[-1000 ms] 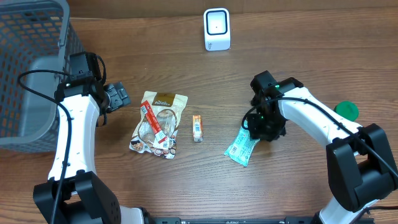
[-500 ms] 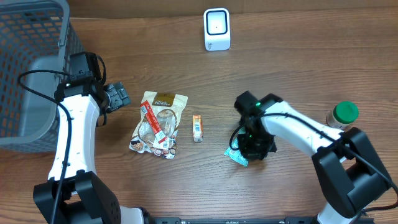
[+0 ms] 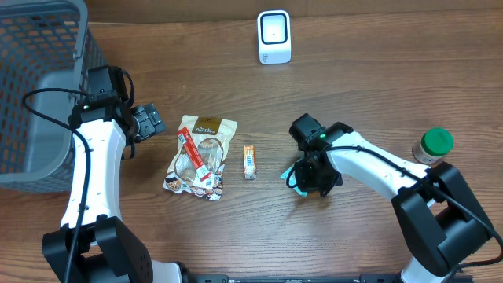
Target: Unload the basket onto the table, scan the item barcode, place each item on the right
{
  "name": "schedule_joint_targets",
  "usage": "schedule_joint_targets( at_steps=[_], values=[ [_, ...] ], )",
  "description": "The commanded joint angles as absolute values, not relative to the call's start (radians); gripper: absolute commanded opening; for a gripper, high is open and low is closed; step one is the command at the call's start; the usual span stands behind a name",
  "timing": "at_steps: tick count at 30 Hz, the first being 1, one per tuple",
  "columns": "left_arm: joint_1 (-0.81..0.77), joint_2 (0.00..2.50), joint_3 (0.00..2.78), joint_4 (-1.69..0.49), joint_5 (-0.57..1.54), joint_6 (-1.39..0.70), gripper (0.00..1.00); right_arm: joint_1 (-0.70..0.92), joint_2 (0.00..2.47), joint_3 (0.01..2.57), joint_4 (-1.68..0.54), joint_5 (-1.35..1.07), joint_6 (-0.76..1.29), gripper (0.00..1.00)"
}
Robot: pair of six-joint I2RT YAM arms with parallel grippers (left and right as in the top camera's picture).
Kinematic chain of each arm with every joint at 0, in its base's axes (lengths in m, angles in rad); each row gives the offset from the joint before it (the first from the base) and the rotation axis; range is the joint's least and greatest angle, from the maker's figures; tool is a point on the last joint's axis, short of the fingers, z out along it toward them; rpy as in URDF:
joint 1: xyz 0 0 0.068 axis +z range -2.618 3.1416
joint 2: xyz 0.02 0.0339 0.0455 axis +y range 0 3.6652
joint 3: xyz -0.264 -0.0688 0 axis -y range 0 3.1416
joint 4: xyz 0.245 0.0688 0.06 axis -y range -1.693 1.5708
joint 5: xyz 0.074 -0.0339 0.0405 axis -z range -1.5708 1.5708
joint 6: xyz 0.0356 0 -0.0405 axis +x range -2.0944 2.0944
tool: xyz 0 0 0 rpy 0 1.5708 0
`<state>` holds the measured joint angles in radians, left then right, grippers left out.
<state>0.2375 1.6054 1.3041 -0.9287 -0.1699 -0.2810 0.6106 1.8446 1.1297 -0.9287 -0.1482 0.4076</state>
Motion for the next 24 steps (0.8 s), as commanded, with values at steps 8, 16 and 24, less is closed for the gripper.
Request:
schedule_joint_targets(
  at_steps=[8, 16, 24],
  values=[
    [0.235, 1.597, 1.31, -0.93, -0.183, -0.27, 1.0, 0.497, 1.808, 1.396, -1.093, -0.169, 0.282, 0.32],
    [0.235, 1.597, 1.31, -0.93, -0.183, -0.27, 1.0, 0.378, 1.81, 1.381, -1.095, -0.17, 0.121, 0.53],
    [0.235, 1.597, 1.31, -0.93, -0.183, -0.27, 1.0, 0.387, 1.81, 1.257, -0.918, -0.169, 0.099, 0.58]
  ],
)
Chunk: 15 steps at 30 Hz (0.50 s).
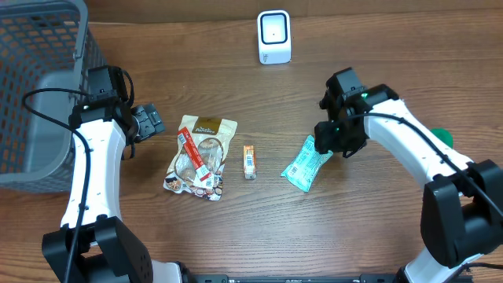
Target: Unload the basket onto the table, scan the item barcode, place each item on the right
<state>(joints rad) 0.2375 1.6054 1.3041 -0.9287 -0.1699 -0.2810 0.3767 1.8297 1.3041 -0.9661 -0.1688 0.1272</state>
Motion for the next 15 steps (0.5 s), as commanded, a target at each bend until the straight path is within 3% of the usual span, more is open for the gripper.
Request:
schedule_joint_targets(
  at_steps=[1, 15],
  values=[
    [0.235, 1.597, 1.31, -0.93, -0.183, -0.27, 1.0, 0.387, 1.81, 1.24, -0.891, -0.168, 0.099, 0.58],
    [0.235, 1.597, 1.31, -0.93, -0.183, -0.27, 1.0, 0.387, 1.81, 1.08, -0.696, -0.158, 0.096, 0.57]
  ],
)
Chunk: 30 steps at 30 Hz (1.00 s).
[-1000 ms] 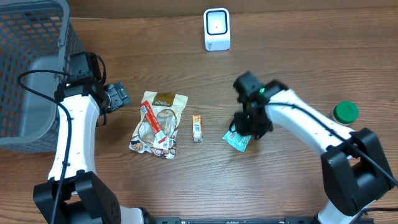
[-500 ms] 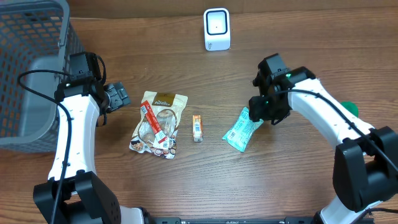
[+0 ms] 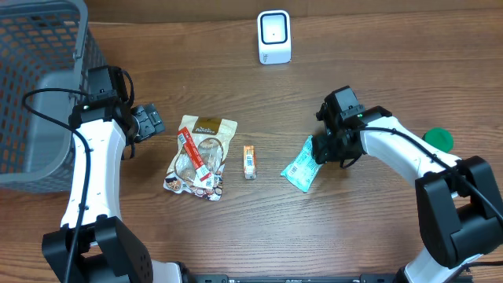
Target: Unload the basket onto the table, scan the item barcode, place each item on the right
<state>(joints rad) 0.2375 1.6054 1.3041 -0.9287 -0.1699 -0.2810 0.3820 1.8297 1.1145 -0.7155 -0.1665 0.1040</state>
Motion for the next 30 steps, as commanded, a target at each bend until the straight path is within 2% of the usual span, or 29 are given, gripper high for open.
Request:
schedule_joint_targets(
  at_steps=[1, 5, 7, 9, 12, 17, 21, 26, 30],
  values=[
    [0.235, 1.597, 1.31, -0.93, -0.183, -0.27, 1.0, 0.387, 1.81, 1.068, -0.683, -0.158, 0.096, 0.56],
    [0.235, 1.597, 1.31, -0.93, -0.183, -0.27, 1.0, 0.387, 1.81, 1.003, -0.604, -0.157, 0.096, 0.53],
    [0.235, 1.597, 1.31, -0.93, -0.183, -0.27, 1.0, 0.387, 1.81, 0.975, -0.571, -0.152, 0.096, 0.47],
    [0.235, 1.597, 1.31, -0.93, -0.183, -0.27, 1.0, 0.385, 1.809, 0.971, -0.581, -0.113, 0.096, 0.46],
    [0.235, 1.597, 1.31, -0.93, -0.183, -0.27, 1.0, 0.379, 1.795, 1.004, -0.639, -0.059, 0.097, 0.37],
    [0.235, 1.597, 1.31, -0.93, -0.183, -0.27, 1.0, 0.352, 1.761, 1.063, -0.683, -0.027, 0.104, 0.4],
    [0.235, 1.597, 1.31, -0.93, -0.183, -0.27, 1.0, 0.34, 1.762, 1.066, -0.708, -0.027, 0.104, 0.49],
    [0.235, 1.597, 1.31, -0.93, -0.183, -0.27, 1.0, 0.34, 1.763, 1.045, -0.712, -0.031, 0.118, 0.55],
    [0.235, 1.597, 1.31, -0.93, -0.183, -0.27, 1.0, 0.339, 1.774, 1.008, -0.691, -0.031, 0.162, 0.56]
  ],
)
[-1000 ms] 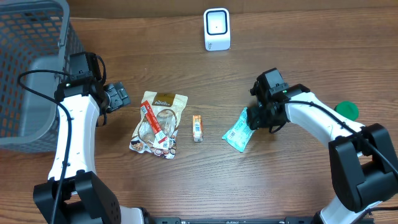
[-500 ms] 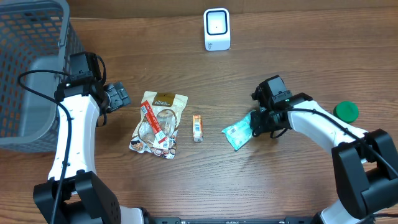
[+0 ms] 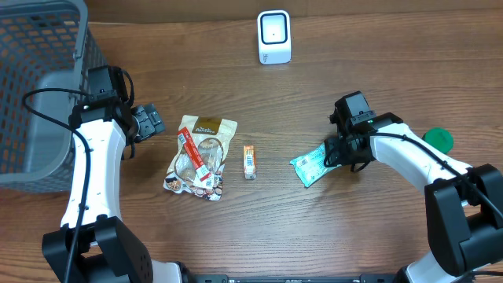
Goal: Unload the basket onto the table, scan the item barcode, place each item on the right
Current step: 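Lift the wipes pack and carry it up toward the scanner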
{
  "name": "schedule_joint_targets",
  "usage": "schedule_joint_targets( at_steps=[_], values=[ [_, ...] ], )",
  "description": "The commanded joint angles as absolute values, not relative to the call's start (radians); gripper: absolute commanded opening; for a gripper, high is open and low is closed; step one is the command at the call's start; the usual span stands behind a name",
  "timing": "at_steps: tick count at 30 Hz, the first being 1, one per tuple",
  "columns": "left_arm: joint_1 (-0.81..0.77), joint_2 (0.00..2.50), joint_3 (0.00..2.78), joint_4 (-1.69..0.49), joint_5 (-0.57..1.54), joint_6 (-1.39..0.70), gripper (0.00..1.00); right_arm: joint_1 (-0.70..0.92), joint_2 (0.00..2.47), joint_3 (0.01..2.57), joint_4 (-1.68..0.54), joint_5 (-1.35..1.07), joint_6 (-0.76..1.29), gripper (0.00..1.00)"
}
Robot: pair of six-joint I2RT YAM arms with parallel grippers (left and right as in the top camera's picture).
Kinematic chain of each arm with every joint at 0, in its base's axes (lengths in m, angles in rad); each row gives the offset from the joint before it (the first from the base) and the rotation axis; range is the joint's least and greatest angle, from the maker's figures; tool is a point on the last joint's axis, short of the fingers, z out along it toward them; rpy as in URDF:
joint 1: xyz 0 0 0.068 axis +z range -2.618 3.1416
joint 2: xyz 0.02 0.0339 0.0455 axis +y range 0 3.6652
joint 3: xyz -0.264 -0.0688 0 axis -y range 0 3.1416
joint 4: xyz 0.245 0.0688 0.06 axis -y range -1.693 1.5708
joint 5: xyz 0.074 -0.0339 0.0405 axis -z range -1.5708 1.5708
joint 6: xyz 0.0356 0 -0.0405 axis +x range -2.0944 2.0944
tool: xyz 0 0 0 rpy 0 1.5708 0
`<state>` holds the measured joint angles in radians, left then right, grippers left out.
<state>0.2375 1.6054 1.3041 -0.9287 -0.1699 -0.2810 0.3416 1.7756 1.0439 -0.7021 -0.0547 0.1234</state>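
Observation:
A teal snack packet (image 3: 313, 165) lies almost level on the table, right of centre. My right gripper (image 3: 339, 154) sits on its right end and is shut on it; the wrist hides the fingertips. At the back centre stands the white barcode scanner (image 3: 274, 37), well away from the packet. My left gripper (image 3: 149, 122) hovers open near the basket at the left, with nothing in it.
A brown snack pouch (image 3: 200, 156) and a small orange stick pack (image 3: 249, 161) lie at mid-table, left of the packet. A green-lidded jar (image 3: 438, 139) stands at the right, behind my right arm. A grey mesh basket (image 3: 39, 86) fills the far left.
The teal packet has turned from a diagonal lie to nearly level and shifted a little right. My right gripper went from its upper end to its right end, further right. The left arm is unchanged.
My right gripper first covered the teal packet. Then it stood up and to the right of the packet, which lay diagonal on the table. Then it was back at the packet's upper end, and now holds the turned packet by its right end.

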Motion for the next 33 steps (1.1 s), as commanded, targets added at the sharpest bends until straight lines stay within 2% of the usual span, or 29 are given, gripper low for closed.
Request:
schedule_joint_targets(
  at_steps=[1, 4, 6, 9, 10, 14, 20, 33],
  values=[
    [0.235, 1.597, 1.31, -0.93, -0.183, -0.27, 1.0, 0.339, 1.777, 0.997, -0.683, -0.031, 0.171, 0.55],
    [0.235, 1.597, 1.31, -0.93, -0.183, -0.27, 1.0, 0.339, 1.783, 0.961, -0.662, -0.031, 0.192, 0.47],
    [0.235, 1.597, 1.31, -0.93, -0.183, -0.27, 1.0, 0.339, 1.783, 0.952, -0.669, -0.031, 0.194, 0.35],
    [0.235, 1.597, 1.31, -0.93, -0.183, -0.27, 1.0, 0.337, 1.779, 0.958, -0.681, -0.032, 0.194, 0.06],
    [0.235, 1.597, 1.31, -0.93, -0.183, -0.27, 1.0, 0.332, 1.774, 0.969, -0.691, -0.043, 0.194, 0.04],
    [0.235, 1.597, 1.31, -0.93, -0.183, -0.27, 1.0, 0.292, 1.72, 1.033, -0.724, -0.117, 0.177, 0.04],
    [0.235, 1.597, 1.31, -0.93, -0.183, -0.27, 1.0, 0.23, 1.574, 1.085, -0.722, -0.379, 0.051, 0.04],
    [0.235, 1.597, 1.31, -0.93, -0.183, -0.27, 1.0, 0.219, 1.494, 1.088, -0.704, -0.507, 0.055, 0.04]
  ],
)
